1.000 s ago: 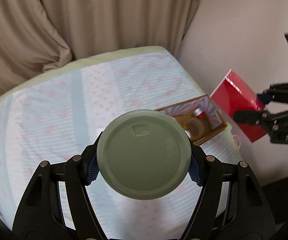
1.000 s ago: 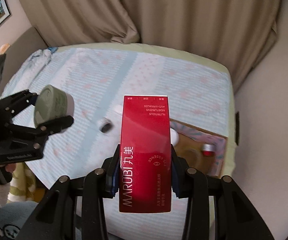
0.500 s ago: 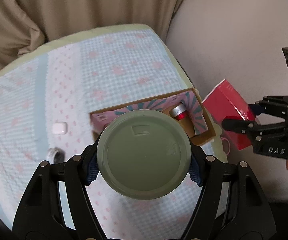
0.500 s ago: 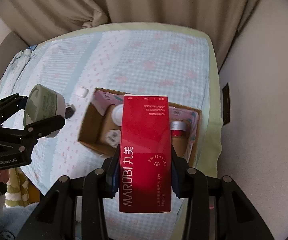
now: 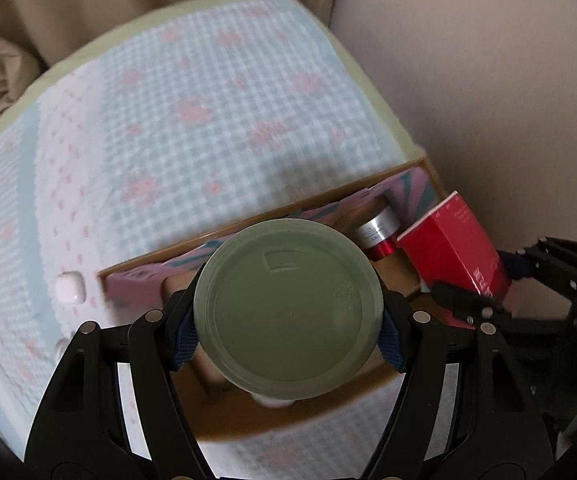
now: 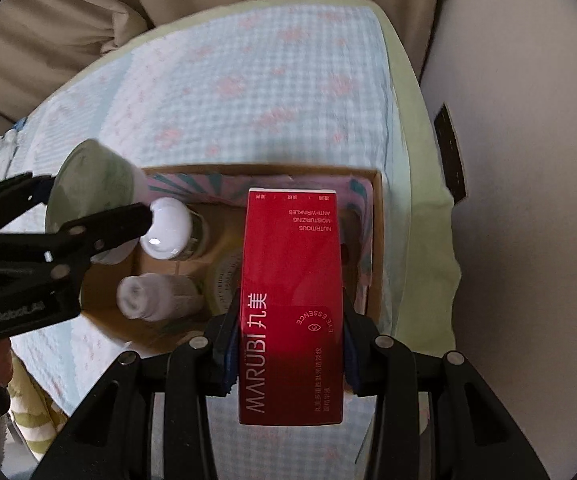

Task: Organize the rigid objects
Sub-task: 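Carry the green jar and red box into the cardboard box and release both, then withdraw both tools from the box toward the L'Oreal jar and earbud case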

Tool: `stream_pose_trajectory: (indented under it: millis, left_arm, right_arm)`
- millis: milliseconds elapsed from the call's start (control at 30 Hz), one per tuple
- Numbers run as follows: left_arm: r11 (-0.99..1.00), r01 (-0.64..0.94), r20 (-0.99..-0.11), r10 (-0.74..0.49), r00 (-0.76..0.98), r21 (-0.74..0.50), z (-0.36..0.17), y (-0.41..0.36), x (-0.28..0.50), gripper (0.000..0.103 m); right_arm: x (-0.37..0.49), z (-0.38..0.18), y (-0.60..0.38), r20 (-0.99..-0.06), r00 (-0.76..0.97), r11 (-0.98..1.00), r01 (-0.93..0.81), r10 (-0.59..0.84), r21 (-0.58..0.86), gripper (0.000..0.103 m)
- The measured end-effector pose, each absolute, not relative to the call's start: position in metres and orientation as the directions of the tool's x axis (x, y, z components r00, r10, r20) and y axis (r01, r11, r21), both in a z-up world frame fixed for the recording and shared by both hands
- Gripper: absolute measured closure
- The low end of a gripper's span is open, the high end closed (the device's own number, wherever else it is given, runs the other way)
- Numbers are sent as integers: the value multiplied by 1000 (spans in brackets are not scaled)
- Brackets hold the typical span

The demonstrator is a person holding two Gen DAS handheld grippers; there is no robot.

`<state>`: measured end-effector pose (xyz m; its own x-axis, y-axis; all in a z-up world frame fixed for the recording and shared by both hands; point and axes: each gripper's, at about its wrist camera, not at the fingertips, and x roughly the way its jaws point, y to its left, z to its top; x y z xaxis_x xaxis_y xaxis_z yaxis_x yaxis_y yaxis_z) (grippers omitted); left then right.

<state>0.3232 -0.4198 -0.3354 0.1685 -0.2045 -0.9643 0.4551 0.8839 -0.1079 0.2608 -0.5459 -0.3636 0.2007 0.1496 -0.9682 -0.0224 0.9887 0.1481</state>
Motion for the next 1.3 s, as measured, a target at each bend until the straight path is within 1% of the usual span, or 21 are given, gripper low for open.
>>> stream_pose_trajectory:
  millis: [100, 233, 300, 433, 467, 500, 533, 567, 600, 633, 667, 800, 933, 1133, 1300]
  left_arm:
    - [879, 465, -976, -181, 122, -105, -361, -433, 335, 35]
    - [862, 499, -985, -148, 90, -84, -387, -444, 341, 35]
    - [858, 507, -987, -140, 82, -80, -394, -443, 341, 35]
    - [847, 526, -988, -137, 74, -78, -401, -445, 342, 34]
    - [844, 533, -989, -124, 79, -63, -401, -446, 342, 31]
    - [839, 542, -989, -113, 92, -45, -399, -447, 341, 7]
    - [835, 550, -987, -115, 115, -33, -394, -446, 340, 1]
    - [833, 553, -982, -125, 141, -27, -389, -445, 339, 0]
    - [831, 556, -978, -129, 162, -18, -384, -443, 339, 0]
    - [831, 557, -977, -125, 173, -8, -379, -440, 339, 0]
    - [831, 556, -976, -127, 177, -8, -376, -437, 340, 0]
    - [837, 546, -977, -129, 167, -17, -365, -429, 345, 0]
    - [838, 546, -975, -135, 174, -19, -355, -425, 343, 0]
    - [845, 533, -968, -161, 191, -36, -343, -413, 332, 0]
    - [850, 525, -959, -183, 218, -43, -325, -408, 326, 0]
  right_arm:
    - [262, -384, -549, -968, 193, 987, 3, 157, 161, 65]
    - [260, -401, -547, -973, 213, 996, 8, 90, 94, 65]
    - [257, -408, -549, -968, 217, 990, 48, 123, 136, 65]
    - [253, -419, -546, -963, 223, 980, 88, 154, 177, 65]
    - [252, -418, -546, -959, 238, 979, 95, 156, 183, 65]
    - [251, -417, -546, -956, 248, 978, 100, 154, 184, 64]
    - [249, -415, -546, -952, 265, 977, 103, 154, 187, 56]
    - [246, -412, -546, -945, 289, 975, 107, 156, 194, 45]
    - [244, -410, -546, -942, 296, 975, 109, 156, 195, 3]
    - [242, -409, -544, -941, 291, 972, 98, 175, 211, 0]
    - [240, -407, -542, -937, 287, 970, 82, 198, 230, 0]
    - [233, -395, -539, -927, 326, 975, 52, 186, 214, 0]
    - [233, -383, -543, -922, 322, 967, 61, 215, 246, 0]
    - [230, -363, -547, -920, 339, 971, 58, 197, 230, 0]
    - [223, -348, -551, -917, 339, 966, 70, 213, 250, 0]
